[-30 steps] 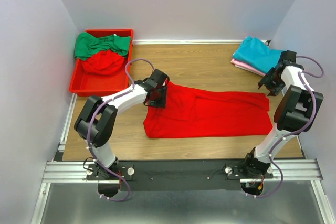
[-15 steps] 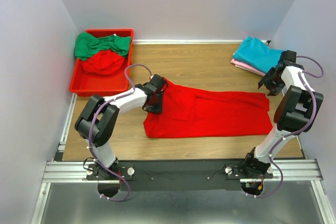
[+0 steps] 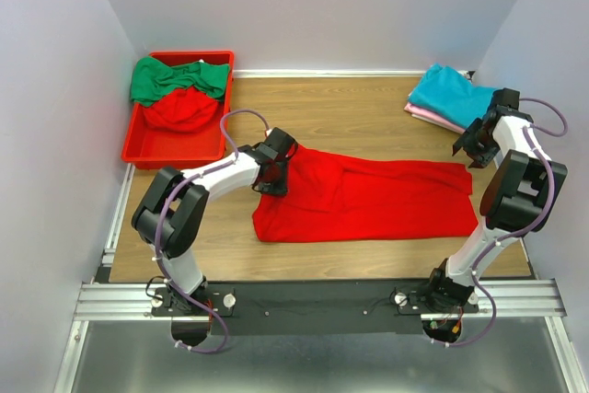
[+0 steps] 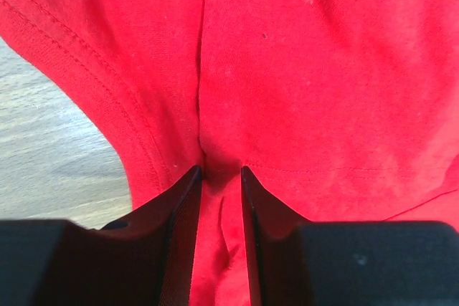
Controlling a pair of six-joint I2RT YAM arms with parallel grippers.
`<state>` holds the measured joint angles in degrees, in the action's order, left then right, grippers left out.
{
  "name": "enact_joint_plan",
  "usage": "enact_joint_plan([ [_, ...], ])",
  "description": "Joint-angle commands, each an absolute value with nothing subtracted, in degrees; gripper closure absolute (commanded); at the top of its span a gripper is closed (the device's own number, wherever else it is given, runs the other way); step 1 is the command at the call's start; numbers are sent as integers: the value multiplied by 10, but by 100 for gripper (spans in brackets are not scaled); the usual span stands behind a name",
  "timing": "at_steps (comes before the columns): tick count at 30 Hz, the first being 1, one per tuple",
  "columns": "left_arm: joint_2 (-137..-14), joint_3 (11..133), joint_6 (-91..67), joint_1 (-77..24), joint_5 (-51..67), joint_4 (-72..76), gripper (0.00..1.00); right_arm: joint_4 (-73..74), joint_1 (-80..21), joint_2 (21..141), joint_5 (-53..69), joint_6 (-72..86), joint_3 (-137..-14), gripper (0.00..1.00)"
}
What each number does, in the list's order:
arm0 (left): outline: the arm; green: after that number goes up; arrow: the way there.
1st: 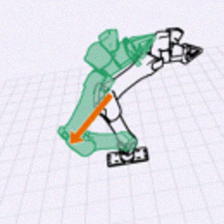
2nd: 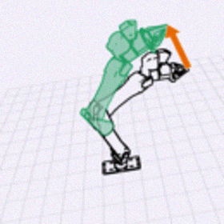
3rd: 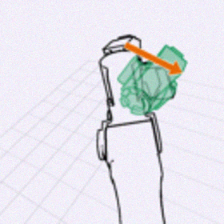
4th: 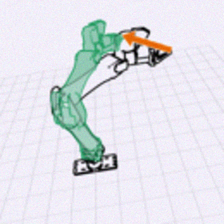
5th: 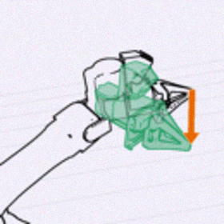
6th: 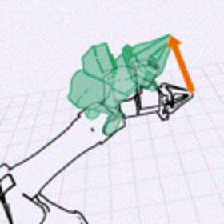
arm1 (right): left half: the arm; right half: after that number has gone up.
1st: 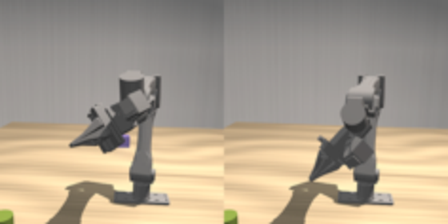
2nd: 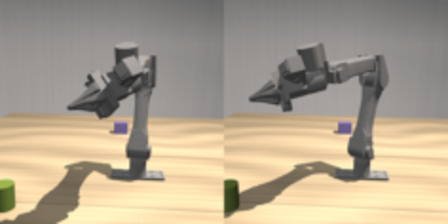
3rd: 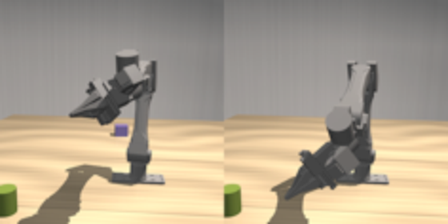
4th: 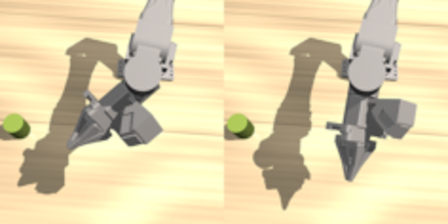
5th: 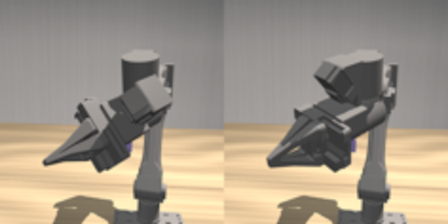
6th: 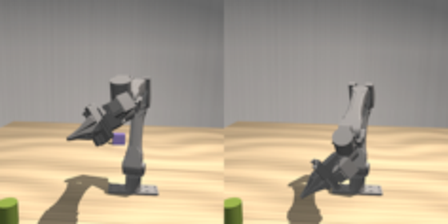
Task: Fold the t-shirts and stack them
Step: Fold the tshirt
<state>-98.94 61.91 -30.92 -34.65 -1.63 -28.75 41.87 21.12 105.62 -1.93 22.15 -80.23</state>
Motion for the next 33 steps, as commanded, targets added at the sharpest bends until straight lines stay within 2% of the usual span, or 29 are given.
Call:
enact_joint_plan([
  [1,-966,640,-323,-356,-49,-307,63,424,216,1040,-6,214,-797,37],
  [33,-998,627,-342,-359,-63,-311,62,425,216,1049,-4,210,-796,37],
])
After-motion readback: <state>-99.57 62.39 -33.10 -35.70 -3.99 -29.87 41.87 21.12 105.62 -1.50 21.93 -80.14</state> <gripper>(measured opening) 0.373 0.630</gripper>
